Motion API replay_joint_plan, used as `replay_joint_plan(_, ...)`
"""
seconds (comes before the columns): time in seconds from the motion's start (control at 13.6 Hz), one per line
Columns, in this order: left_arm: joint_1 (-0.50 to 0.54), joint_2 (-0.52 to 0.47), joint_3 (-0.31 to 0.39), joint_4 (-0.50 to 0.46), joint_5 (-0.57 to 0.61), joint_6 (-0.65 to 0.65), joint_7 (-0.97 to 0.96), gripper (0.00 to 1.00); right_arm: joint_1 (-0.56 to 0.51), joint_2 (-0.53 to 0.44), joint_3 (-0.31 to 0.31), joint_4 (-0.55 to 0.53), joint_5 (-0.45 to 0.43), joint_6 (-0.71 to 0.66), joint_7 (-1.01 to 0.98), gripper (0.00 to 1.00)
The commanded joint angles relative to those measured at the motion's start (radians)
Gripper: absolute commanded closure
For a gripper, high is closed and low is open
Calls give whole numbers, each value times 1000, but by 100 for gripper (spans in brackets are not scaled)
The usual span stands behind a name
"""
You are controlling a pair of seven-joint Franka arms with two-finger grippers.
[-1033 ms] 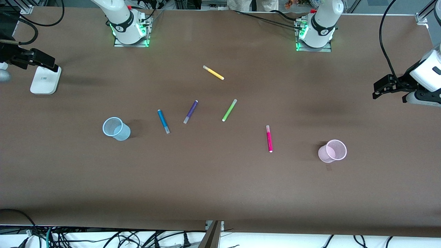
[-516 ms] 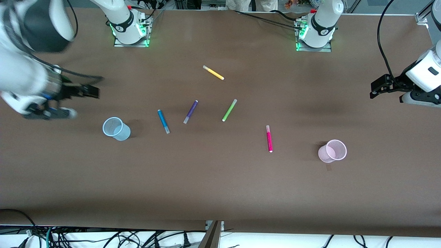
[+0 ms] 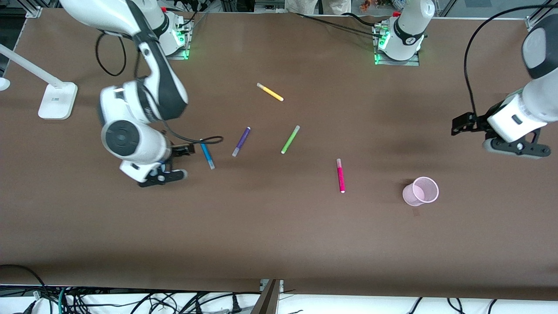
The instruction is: Place pink and blue markers in matching cups
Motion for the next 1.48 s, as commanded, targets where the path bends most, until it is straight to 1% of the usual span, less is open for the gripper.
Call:
replay_joint_plan(0.0, -62, 133, -2, 121, -10, 21, -102, 0, 14, 52, 4, -19, 17, 104, -2, 0)
replay_joint_plan(0.22, -163, 255, -1, 175, -11, 116, -324, 0, 34, 103, 14, -54, 17, 211, -3, 0)
replay_joint_plan(0.37, -237, 340, -1, 204, 6, 183, -408, 0, 34, 118, 30, -89, 18, 293, -3, 0)
replay_joint_plan(0.44, -274, 364, -1, 204, 6, 243, -414, 0, 34, 124, 37, -100, 18, 317, -2, 0)
replay_joint_plan(0.52, -286, 389, -1, 197, 7, 310, -412, 0, 34, 124, 41, -106, 18, 325, -2, 0)
replay_joint_plan(0.59, -297, 417, -2, 193, 7, 340, -405, 0, 33, 126, 43, -109, 18, 325, -3, 0)
replay_joint_plan(0.74, -357, 461, -2, 192, 7, 348, -402, 0, 34, 132, 43, -123, 18, 331, -3, 0)
replay_joint_plan(0.89, -377, 480, -2, 175, 10, 352, -388, 0, 33, 132, 55, -140, 18, 347, -6, 0)
replay_joint_plan(1.03, -371, 526, -1, 173, 9, 390, -302, 0, 33, 132, 55, -151, 18, 351, -6, 0)
replay_joint_plan(1.18, -366, 549, -2, 166, 3, 423, -230, 0, 33, 132, 57, -163, 18, 353, -8, 0)
replay_joint_plan(1.25, -371, 558, -2, 157, -2, 423, -225, 0, 33, 132, 57, -171, 18, 360, -8, 4)
replay_joint_plan(1.4, -378, 575, -2, 146, -1, 438, -222, 0, 34, 138, 57, -180, 18, 377, -8, 19)
